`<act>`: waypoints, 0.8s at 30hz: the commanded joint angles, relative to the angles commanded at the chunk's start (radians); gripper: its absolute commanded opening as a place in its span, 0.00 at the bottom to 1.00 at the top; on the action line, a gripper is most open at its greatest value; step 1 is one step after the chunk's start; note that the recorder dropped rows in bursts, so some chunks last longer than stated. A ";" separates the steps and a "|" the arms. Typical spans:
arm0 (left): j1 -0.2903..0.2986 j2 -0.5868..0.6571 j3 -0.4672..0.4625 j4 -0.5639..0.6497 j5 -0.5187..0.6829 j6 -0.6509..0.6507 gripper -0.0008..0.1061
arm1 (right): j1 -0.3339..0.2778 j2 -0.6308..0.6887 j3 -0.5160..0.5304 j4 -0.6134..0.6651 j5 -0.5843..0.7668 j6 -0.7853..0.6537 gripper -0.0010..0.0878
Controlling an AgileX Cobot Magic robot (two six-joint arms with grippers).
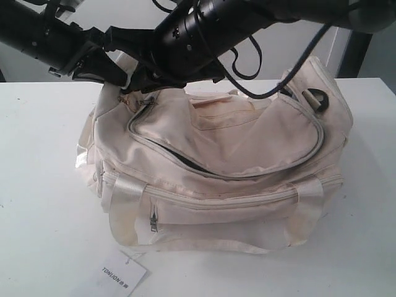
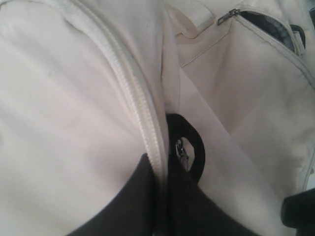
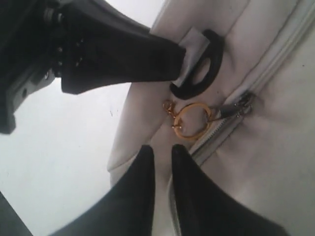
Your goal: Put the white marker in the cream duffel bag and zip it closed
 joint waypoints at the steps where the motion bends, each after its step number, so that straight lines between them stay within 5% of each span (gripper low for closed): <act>1: 0.000 0.000 0.000 0.000 0.000 0.000 0.01 | 0.000 0.005 -0.002 0.000 -0.006 0.013 0.26; 9: 0.000 0.000 0.000 -0.020 0.000 0.000 0.01 | 0.000 0.040 -0.002 0.000 -0.068 0.054 0.47; 24: 0.000 0.000 0.000 -0.022 -0.004 0.000 0.01 | 0.000 0.098 -0.002 0.009 -0.111 0.125 0.49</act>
